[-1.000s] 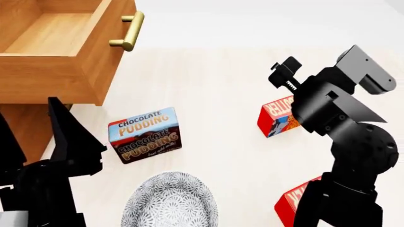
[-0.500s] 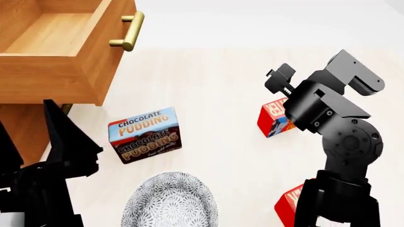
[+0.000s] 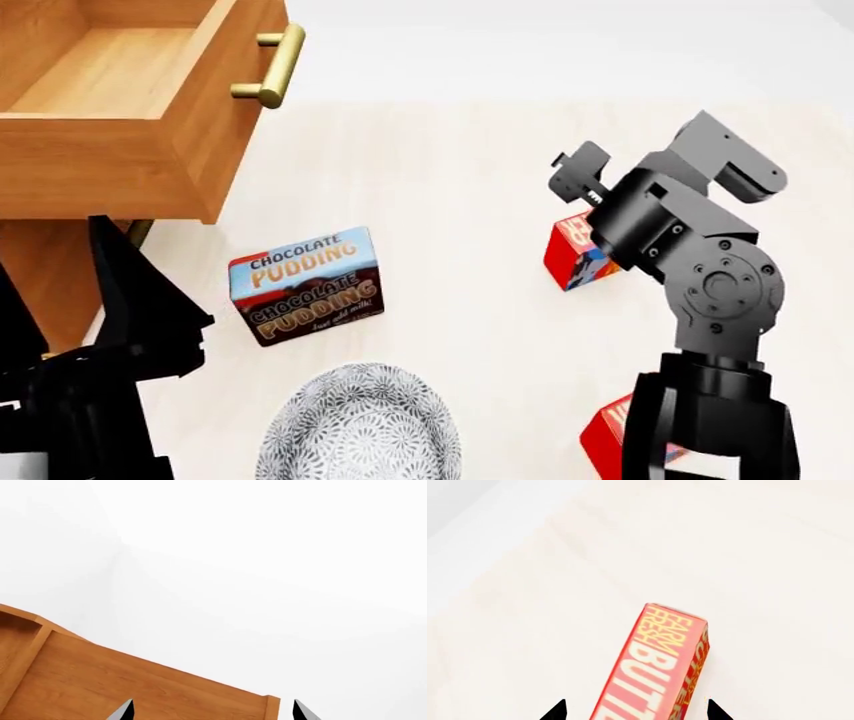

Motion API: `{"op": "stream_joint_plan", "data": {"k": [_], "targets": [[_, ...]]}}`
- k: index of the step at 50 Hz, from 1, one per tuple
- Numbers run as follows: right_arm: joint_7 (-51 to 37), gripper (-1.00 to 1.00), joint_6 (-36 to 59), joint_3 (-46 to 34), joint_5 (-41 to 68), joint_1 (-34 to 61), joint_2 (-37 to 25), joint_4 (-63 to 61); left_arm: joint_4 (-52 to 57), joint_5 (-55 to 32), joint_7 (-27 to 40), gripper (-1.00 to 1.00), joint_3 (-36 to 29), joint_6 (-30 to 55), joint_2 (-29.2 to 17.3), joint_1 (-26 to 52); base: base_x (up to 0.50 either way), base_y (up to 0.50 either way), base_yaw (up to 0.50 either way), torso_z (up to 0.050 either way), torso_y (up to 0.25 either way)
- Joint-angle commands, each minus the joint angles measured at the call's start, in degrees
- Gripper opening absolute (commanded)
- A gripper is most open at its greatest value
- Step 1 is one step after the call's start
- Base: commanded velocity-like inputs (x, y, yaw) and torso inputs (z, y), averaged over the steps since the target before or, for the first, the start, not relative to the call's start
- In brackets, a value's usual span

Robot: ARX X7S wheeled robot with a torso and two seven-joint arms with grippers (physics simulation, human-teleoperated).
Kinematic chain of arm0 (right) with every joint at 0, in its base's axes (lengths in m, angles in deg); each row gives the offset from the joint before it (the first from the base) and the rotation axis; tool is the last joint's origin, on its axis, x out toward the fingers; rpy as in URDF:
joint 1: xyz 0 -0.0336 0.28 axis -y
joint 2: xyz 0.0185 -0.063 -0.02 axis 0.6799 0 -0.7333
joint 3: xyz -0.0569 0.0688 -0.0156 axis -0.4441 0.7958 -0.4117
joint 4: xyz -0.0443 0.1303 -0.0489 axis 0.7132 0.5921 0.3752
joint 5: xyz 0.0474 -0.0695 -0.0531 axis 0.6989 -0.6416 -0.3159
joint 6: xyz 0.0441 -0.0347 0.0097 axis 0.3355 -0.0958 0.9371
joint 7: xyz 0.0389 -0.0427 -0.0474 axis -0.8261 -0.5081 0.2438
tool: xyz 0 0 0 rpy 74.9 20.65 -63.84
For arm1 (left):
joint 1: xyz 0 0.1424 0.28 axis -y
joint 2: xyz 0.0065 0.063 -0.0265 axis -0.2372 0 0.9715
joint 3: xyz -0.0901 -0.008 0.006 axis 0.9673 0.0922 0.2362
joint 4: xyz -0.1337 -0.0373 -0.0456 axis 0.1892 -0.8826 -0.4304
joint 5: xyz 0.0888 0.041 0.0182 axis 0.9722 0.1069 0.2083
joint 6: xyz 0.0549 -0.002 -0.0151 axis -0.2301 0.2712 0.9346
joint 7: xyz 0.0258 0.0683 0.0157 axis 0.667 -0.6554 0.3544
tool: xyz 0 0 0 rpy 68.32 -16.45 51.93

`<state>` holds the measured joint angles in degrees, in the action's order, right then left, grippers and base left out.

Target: Put the butter at the front in the top drawer of the cabinet and close it.

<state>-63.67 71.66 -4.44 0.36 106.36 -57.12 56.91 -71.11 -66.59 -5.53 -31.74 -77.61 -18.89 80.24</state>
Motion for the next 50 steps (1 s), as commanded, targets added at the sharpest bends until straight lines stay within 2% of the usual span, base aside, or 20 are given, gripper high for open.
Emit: {"op": "stream_joint_plan", "data": {"k": [1,27,50], "targets": [[1.5,1.00,-2.1,-0.9,-0.5,1.2,-0.2,3.9,-0.2,-0.1,0.2,1.00,-0.2,-0.2,-0.2,0.0,0.00,0.00,0.00,0.000,0.000],[5.9,1.00,-6.7,-3.3,-2.8,4.3,-0.7,14.5,-1.8,-0.6,0.2,1.00,-0.5,-1.2,-0.4,0.3,0.00,0.00,0.00,0.000,0.000],[6.8,1.00,-9.2,-4.5,-3.6,4.9,-1.3,18.4,-1.7,-0.4,0.6,1.00,-0.3,-2.0,-0.8,-0.3,0.00,0.00,0.00,0.000,0.000]]}}
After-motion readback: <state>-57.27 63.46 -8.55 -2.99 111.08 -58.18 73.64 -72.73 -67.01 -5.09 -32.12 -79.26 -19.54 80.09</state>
